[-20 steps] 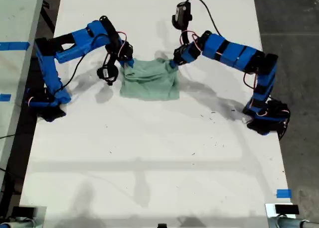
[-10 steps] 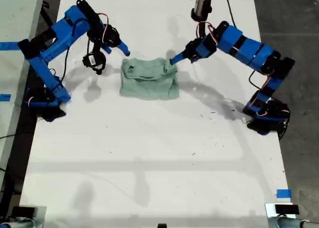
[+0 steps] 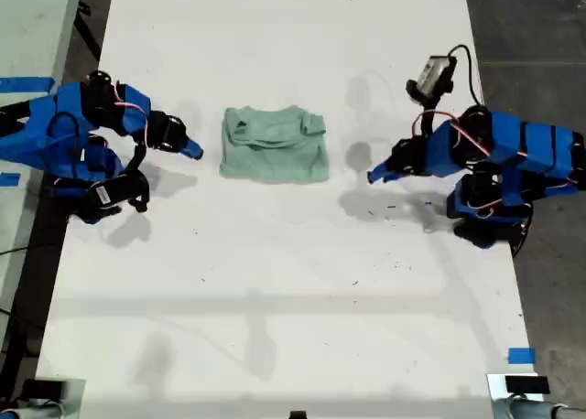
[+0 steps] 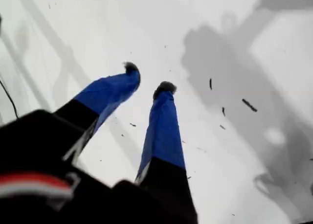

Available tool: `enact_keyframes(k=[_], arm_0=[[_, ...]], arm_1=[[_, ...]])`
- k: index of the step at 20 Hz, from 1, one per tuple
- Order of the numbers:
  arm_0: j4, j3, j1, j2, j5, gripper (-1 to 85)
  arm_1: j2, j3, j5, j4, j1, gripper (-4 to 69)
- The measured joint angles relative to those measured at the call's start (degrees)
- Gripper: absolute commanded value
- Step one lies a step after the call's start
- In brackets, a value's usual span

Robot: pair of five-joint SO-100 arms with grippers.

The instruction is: Fold tshirt

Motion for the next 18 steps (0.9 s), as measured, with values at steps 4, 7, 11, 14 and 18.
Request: enact_keyframes(k=[4, 7, 11, 14, 18], arm_0=[[-8.88, 26.72, 6.42, 20.21, -10.99, 0.1], [-6.42, 40.61, 6.59, 39.46, -13.54, 0.1], [7.29, 42.89, 5.19, 46.05, -14.68, 4.5], [9.76, 42.89, 1.93, 46.76, -15.12, 6.9], [9.76, 42.89, 0.62, 46.76, -15.12, 7.3]], arm_1=[[19.34, 20.39, 14.77, -5.54, -8.53, 0.1], [31.11, 32.87, 19.86, -5.71, -10.99, -1.9], [43.07, 39.90, 24.08, -4.39, -11.34, 4.7], [44.82, 40.52, 21.36, -4.66, -11.34, 4.8], [44.56, 40.52, -8.35, -4.66, -11.34, 3.9]])
